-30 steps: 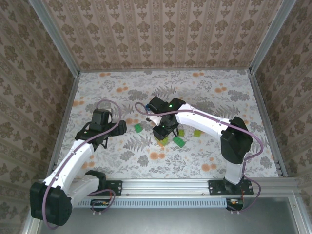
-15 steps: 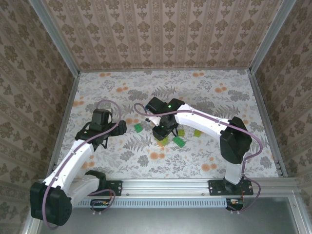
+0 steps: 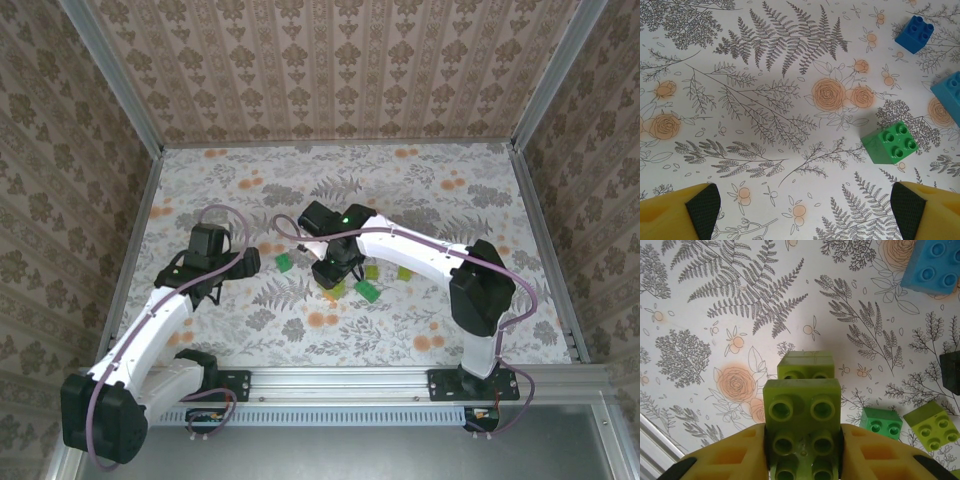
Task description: Assemble a carrot with lego
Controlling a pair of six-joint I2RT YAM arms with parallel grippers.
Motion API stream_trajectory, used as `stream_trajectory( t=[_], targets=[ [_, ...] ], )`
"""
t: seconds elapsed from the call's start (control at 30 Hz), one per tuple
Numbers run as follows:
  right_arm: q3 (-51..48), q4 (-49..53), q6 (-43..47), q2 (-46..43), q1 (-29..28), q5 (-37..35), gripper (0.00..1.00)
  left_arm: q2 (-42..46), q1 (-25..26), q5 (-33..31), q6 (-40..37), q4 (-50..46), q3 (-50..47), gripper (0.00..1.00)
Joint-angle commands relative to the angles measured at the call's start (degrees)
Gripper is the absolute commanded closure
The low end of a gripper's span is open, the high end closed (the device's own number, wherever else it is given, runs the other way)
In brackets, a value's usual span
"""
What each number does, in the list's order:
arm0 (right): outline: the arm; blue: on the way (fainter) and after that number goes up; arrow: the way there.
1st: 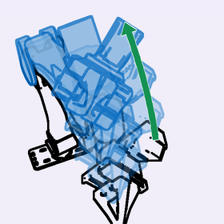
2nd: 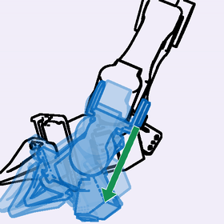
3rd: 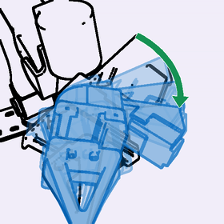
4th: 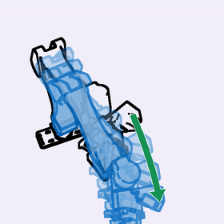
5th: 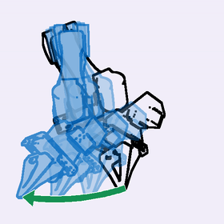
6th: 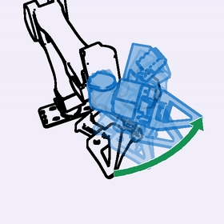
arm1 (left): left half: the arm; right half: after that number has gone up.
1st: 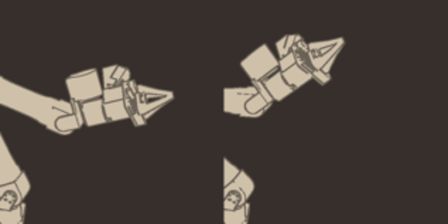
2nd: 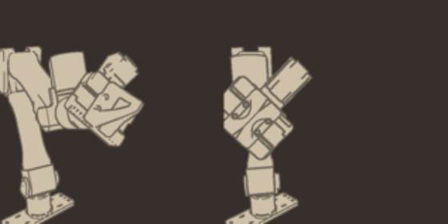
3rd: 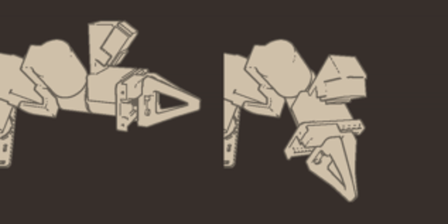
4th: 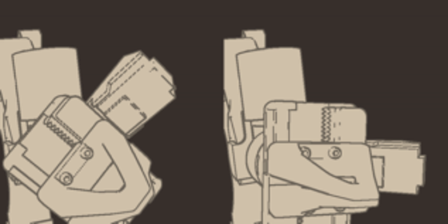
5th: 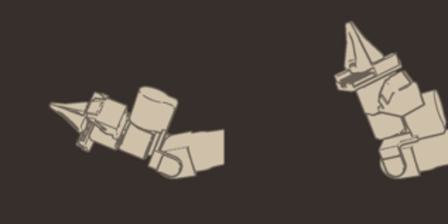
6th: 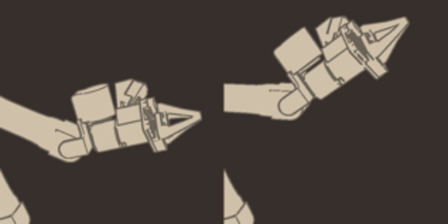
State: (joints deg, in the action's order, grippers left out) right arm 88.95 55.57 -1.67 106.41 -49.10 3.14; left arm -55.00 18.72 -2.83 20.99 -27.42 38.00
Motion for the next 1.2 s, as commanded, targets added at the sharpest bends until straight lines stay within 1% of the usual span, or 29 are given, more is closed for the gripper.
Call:
stream_trajectory(
  t=[0.0, 0.27, 0.47, 0.57, 0.63, 0.83, 1.03, 1.17],
  targets=[
    [-5.0, 3.1, -0.3, 3.7, -0.7, -1.9, 0.66, 0.9, 0.3, -0.2, 0.0, 0.4, 0.6, 0.08],
    [-9.7, 1.9, -0.5, 5.1, -1.3, -1.6, 0.66, 1.0, 0.3, -0.3, 0.0, 0.5, 0.4, 0.08],
    [-9.9, 1.0, 0.2, 4.7, -1.4, 0.7, 0.67, 0.9, 0.3, -0.3, 0.0, 0.5, 0.5, 0.08],
    [-8.1, 1.9, 1.4, 3.1, -1.7, 2.3, 0.67, 0.9, 0.4, -0.4, 0.0, 0.5, 0.6, 0.08],
    [-6.2, 3.7, 2.9, 2.5, -2.3, 2.1, 0.67, 0.9, 0.4, -0.3, 0.0, 0.5, 0.6, 0.08],
    [-0.7, 9.0, 10.0, 2.0, -5.0, 2.1, 0.66, 0.6, 0.4, -0.4, -0.1, 0.6, 0.7, 0.08],
    [4.6, 12.7, 16.4, 3.7, -7.6, 3.0, 0.65, 0.6, 0.3, -0.3, -0.1, 0.5, 0.9, 0.08],
    [6.7, 13.9, 18.4, 5.7, -8.0, 1.7, 0.64, 0.6, 0.4, -0.2, -0.1, 0.5, 0.9, 0.08]
  ],
)
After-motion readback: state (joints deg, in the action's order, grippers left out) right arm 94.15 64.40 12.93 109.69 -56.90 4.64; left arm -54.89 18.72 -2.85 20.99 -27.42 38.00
